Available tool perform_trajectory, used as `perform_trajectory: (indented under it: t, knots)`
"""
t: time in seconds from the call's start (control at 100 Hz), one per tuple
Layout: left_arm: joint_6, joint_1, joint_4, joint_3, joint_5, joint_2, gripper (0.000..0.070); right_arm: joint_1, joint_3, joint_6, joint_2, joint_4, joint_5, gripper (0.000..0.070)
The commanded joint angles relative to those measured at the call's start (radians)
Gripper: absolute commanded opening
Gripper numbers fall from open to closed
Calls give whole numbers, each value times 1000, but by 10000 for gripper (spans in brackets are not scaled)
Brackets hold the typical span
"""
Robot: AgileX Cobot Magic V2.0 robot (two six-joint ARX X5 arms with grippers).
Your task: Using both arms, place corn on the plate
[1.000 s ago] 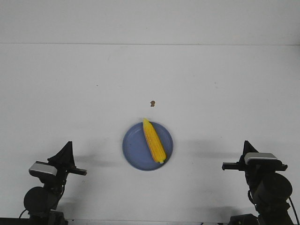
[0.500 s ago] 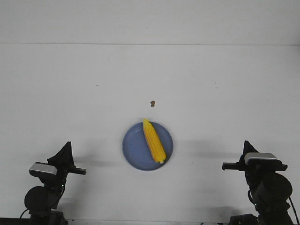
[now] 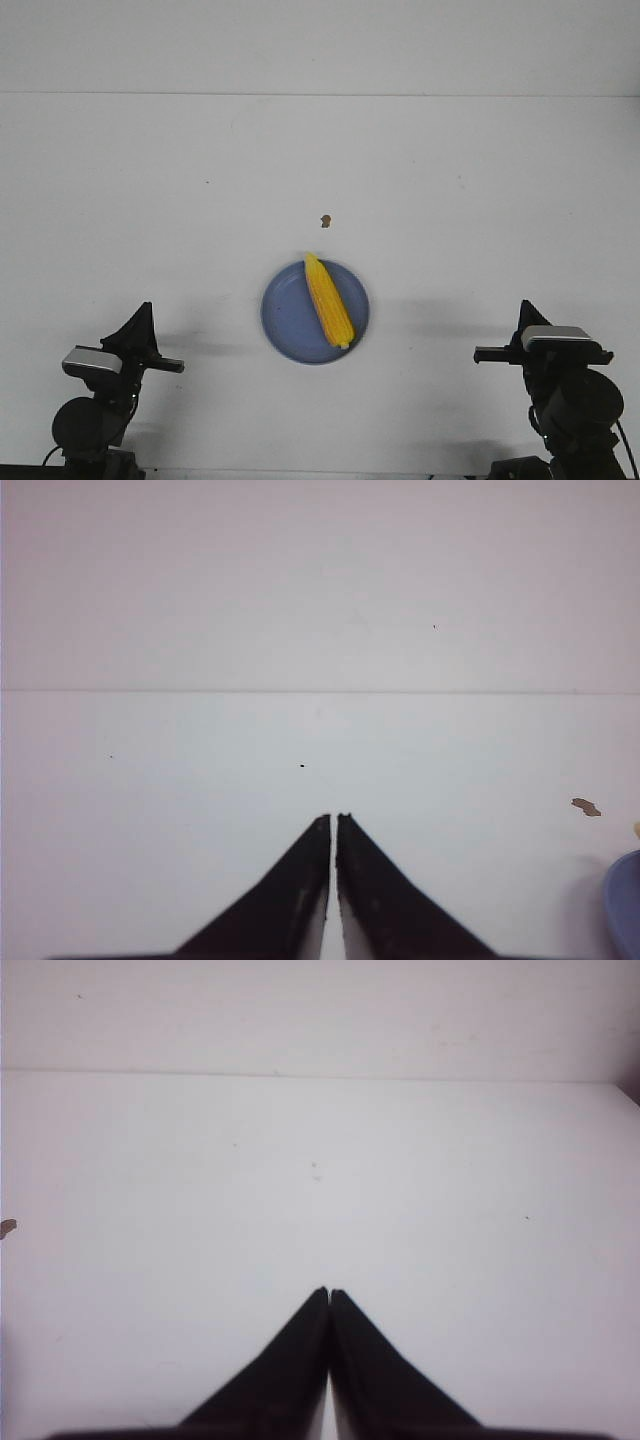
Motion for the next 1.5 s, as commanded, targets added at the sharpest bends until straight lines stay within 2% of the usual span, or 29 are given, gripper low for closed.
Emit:
perform_trajectory:
  t: [0.0, 0.1, 0.21, 0.51, 0.67, 0.78, 0.86, 1.13, 1.49]
  knots:
    - [5, 1, 10, -20, -4, -1, 15, 2, 8, -7, 0, 10, 0, 0]
    - [5, 1, 10, -20, -4, -1, 15, 2, 4, -8, -3, 14, 0, 0]
    - [5, 1, 10, -20, -4, -1, 15, -12, -25, -48, -46, 47, 25, 0]
    - [5, 1, 10, -20, -4, -1, 15, -45, -280, -48, -250, 300, 25, 0]
    - [5, 1, 10, -20, -4, -1, 15, -47, -397, -43, -350, 371, 19, 0]
    - [5, 1, 10, -20, -4, -1, 15, -55, -439, -27, -346, 413, 8, 0]
    - [5, 0, 10, -20, -4, -1, 15, -63, -463, -21, -346, 432, -34, 0]
    - [5, 0, 10, -20, -4, -1, 15, -79, -555, -6, -346, 553, -37, 0]
    - [5, 1, 10, -20, -4, -1, 15, -79, -555, -6, -346, 544, -37, 0]
